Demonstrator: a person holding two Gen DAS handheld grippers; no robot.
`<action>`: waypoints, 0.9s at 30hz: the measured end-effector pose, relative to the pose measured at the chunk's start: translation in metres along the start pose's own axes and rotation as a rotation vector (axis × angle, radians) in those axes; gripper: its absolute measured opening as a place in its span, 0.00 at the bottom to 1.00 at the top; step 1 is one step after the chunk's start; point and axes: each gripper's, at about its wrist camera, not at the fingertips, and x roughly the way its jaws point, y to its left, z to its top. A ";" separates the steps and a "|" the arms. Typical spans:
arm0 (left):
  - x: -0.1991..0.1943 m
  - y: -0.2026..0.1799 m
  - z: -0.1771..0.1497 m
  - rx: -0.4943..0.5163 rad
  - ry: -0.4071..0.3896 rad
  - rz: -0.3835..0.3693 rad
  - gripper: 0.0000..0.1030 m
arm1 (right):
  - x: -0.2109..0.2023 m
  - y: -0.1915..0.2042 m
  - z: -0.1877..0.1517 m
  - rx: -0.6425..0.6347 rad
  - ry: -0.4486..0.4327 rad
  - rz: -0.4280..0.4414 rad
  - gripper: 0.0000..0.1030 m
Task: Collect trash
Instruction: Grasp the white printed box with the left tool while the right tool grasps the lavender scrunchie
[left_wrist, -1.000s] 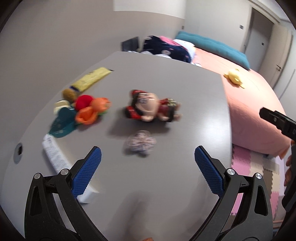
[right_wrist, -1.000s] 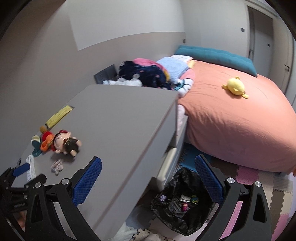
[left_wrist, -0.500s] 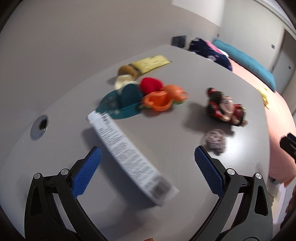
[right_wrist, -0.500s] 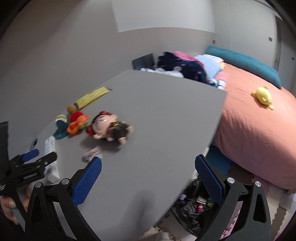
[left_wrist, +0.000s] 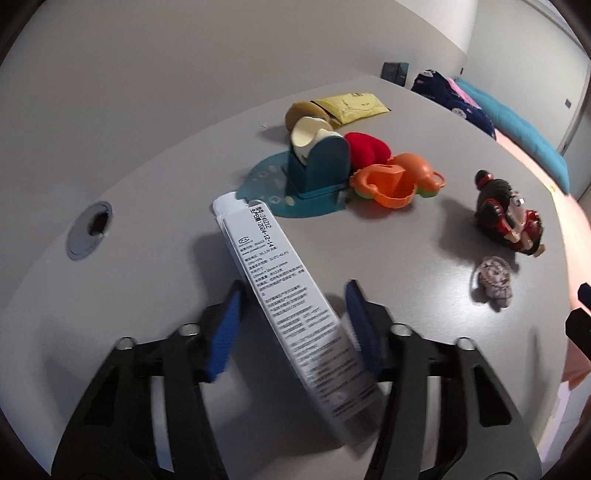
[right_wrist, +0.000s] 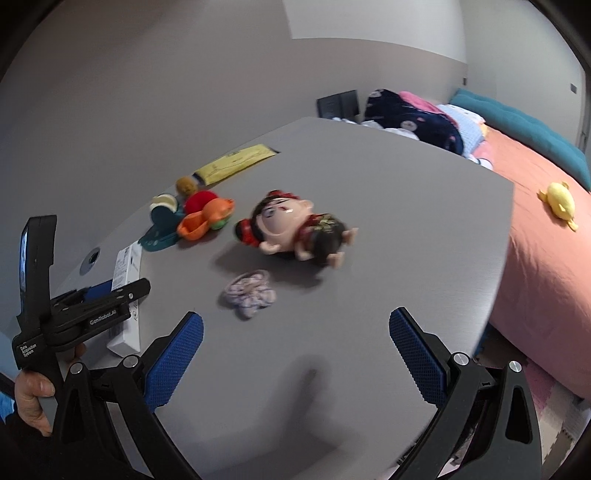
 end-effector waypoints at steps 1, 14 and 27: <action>0.000 0.002 0.001 -0.002 -0.002 -0.004 0.44 | 0.003 0.005 0.000 -0.011 0.004 0.002 0.98; 0.001 0.019 0.002 -0.002 -0.044 0.048 0.31 | 0.051 0.033 0.006 -0.059 0.063 -0.038 0.68; 0.001 0.021 0.003 -0.008 -0.050 0.050 0.27 | 0.062 0.044 0.005 -0.098 0.073 -0.040 0.25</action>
